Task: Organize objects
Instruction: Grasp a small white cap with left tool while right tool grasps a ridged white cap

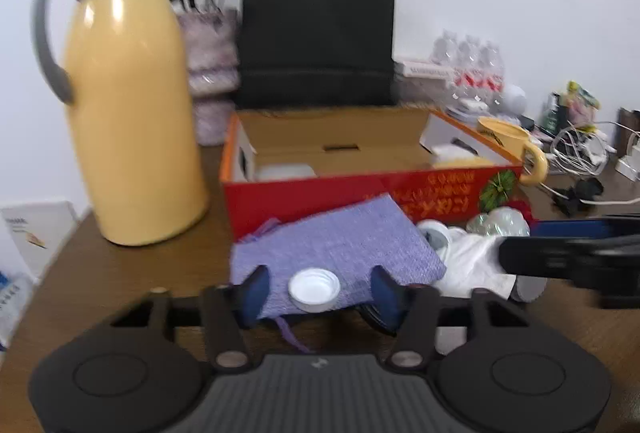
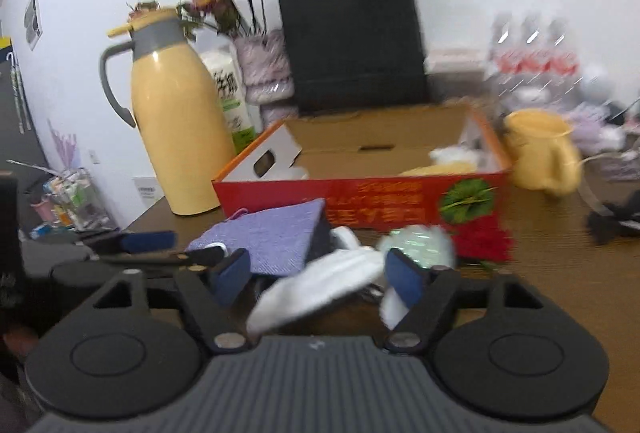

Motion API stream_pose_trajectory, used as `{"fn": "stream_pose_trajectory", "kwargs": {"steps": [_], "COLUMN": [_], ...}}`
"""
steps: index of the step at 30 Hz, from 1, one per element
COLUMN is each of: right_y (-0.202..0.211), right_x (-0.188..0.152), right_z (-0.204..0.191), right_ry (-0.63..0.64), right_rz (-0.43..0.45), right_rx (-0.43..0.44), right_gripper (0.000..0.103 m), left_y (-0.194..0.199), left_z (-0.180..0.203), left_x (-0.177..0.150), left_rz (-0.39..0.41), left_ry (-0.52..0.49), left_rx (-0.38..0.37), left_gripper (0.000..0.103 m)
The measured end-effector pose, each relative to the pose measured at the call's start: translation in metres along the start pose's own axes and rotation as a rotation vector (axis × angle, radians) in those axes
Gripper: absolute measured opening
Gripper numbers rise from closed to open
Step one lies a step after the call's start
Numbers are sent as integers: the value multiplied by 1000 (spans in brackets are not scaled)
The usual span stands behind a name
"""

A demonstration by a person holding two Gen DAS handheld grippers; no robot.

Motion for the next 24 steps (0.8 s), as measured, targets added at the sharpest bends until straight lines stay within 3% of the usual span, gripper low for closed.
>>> {"fn": "stream_pose_trajectory", "kwargs": {"steps": [1,2,6,11,14,19,22,24], "right_y": [-11,-20,-29,2,2,8,30,39], "right_x": [0,-2,-16,-38,-47,-51,-60,-71], "right_z": [1,3,10,29,39,47,42,48], "right_ry": [6,10,10,13,69,47,96,82], "right_rz": [-16,-24,-35,24,-17,-38,-19,-35], "right_rx": [-18,-45,-123,-230,-308,-326,-376,-382], "right_gripper": [61,61,58,58,57,57,69,68], "left_y": [-4,-7,-6,15,27,51,68,72], "left_z": [-2,-4,-2,8,15,26,31,34], "left_x": [-1,-4,-9,-13,-22,-37,-49,-59], "left_rz": [-16,-22,8,50,53,45,41,21], "left_ry": [9,13,-10,-32,-29,2,5,9], "left_rx": [-5,-11,-19,-2,-20,-21,-12,-20], "left_gripper": [32,27,27,27,27,27,27,27]}}
Point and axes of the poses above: each gripper's, at about its wrist camera, not at the fingertips, and y roughly against the way its jaws point, z to its right, x to its top, the point moved 5 cm from there along -y, roughly the way its jaws point, and after that the axes turned 6 degrees about -z, right-handed, at the moved point
